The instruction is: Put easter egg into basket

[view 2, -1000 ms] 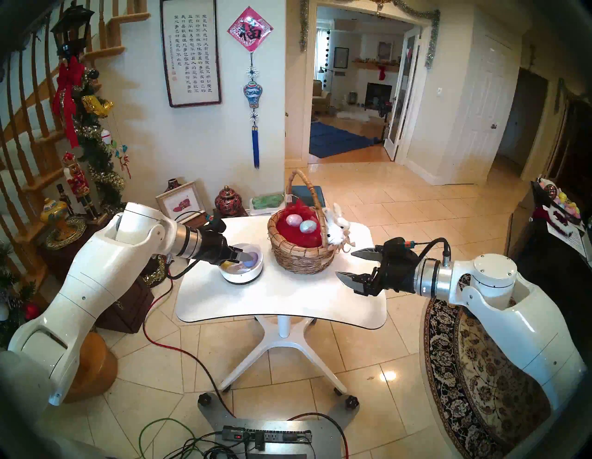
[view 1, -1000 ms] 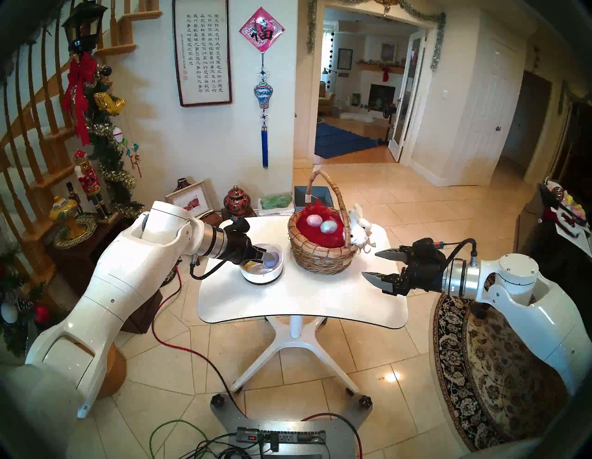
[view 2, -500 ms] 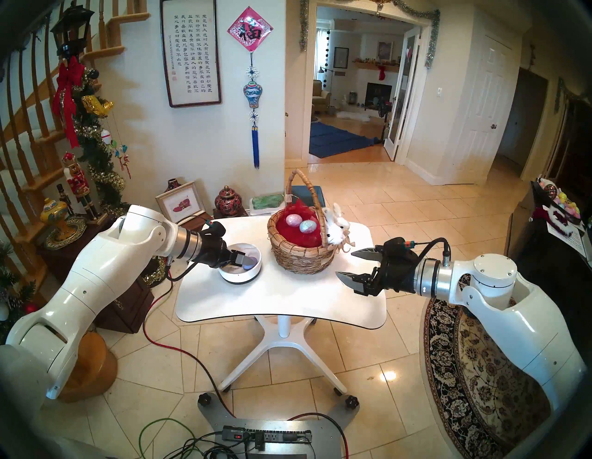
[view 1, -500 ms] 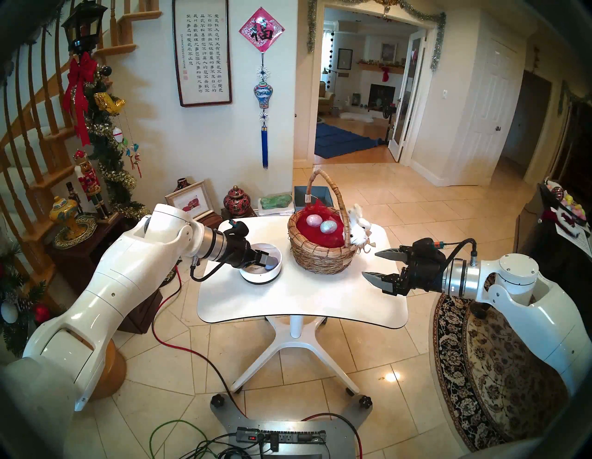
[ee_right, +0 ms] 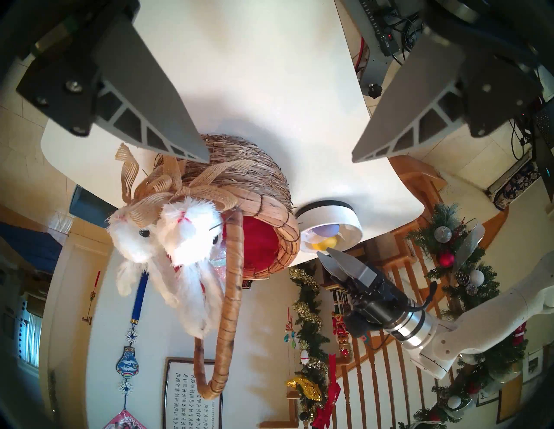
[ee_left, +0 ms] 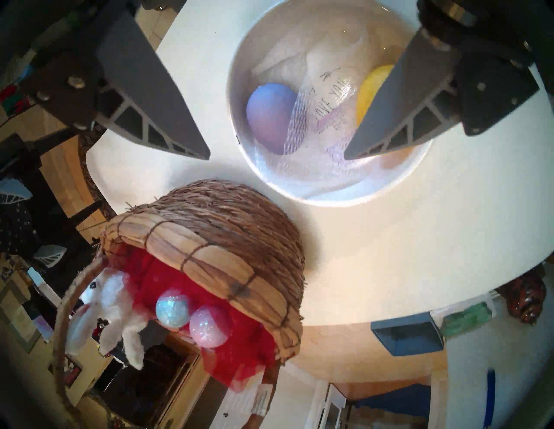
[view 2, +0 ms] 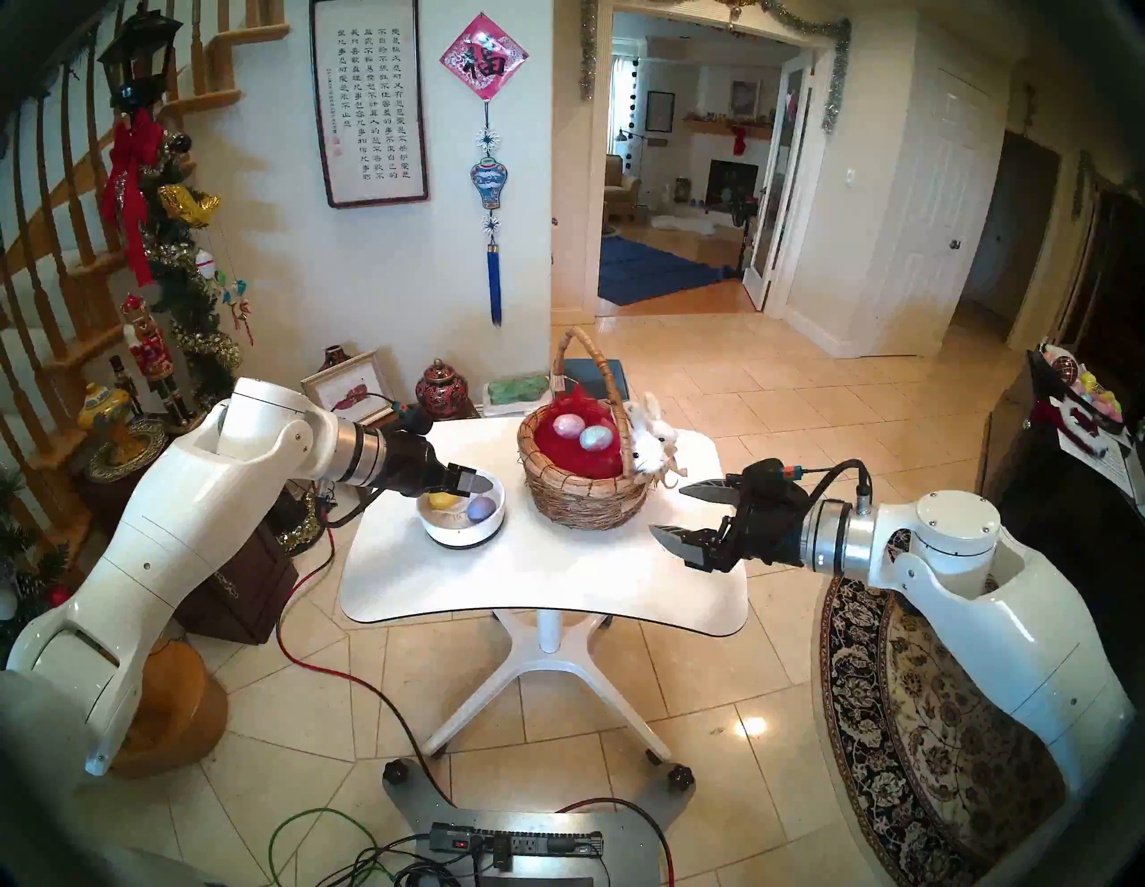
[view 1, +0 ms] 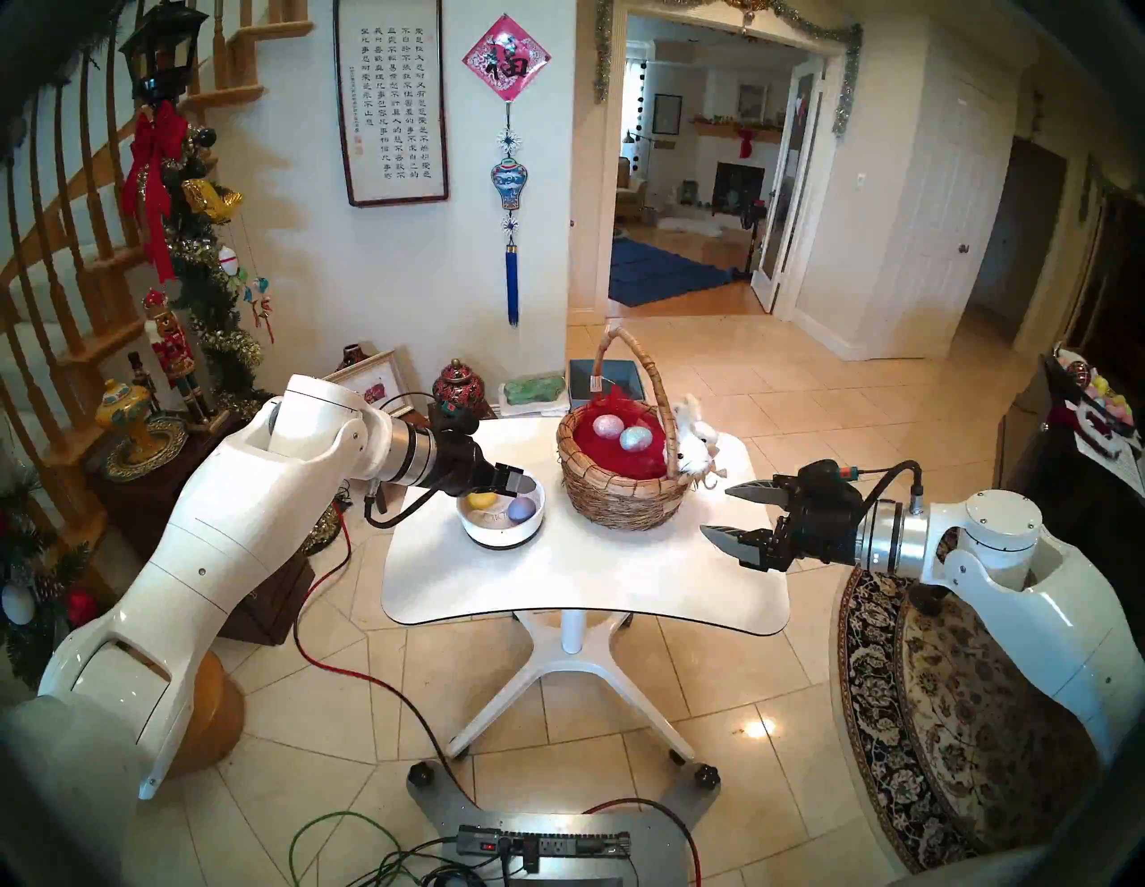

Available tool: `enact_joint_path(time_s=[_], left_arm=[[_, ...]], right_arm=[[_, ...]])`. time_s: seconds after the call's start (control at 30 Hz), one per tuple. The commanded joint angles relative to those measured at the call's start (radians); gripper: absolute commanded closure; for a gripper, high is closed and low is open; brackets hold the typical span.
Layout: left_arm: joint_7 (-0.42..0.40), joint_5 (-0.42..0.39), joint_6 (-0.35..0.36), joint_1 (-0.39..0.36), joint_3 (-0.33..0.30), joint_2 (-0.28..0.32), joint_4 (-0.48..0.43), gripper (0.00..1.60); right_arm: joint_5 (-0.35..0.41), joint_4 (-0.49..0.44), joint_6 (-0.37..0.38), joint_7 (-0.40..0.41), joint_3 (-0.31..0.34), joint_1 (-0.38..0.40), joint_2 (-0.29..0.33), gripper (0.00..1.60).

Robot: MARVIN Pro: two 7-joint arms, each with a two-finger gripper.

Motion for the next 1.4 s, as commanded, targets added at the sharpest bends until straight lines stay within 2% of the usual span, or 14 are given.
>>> enact_joint_path(time_s=[0.0, 0.1, 0.6, 0.83, 1.37], left_arm=[[-0.022, -0.013, -0.013, 0.024, -0.020, 0.036, -0.094, 0.06], [-0.034, -0.004, -0.029, 0.040, -0.008, 0.056, -0.132, 0.06], [-0.039, 0.020, -0.037, 0.032, 0.029, 0.053, -0.139, 0.14], [-0.052, 0.019, -0.033, 0.045, 0.028, 0.064, -0.170, 0.19], [-0.038, 0.040, -0.029, 0.030, 0.067, 0.039, -0.142, 0.23]], right_arm=[[0.001, -0.001, -0.002, -0.001, 0.009, 0.002, 0.002, 0.00], [0.002, -0.001, -0.003, -0.001, 0.009, 0.002, 0.002, 0.00], [0.002, -0.001, -0.003, -0.001, 0.009, 0.001, 0.002, 0.00], [0.002, -0.001, -0.003, -0.001, 0.009, 0.001, 0.002, 0.00], [0.002, -0.002, -0.003, -0.001, 0.009, 0.001, 0.002, 0.00]])
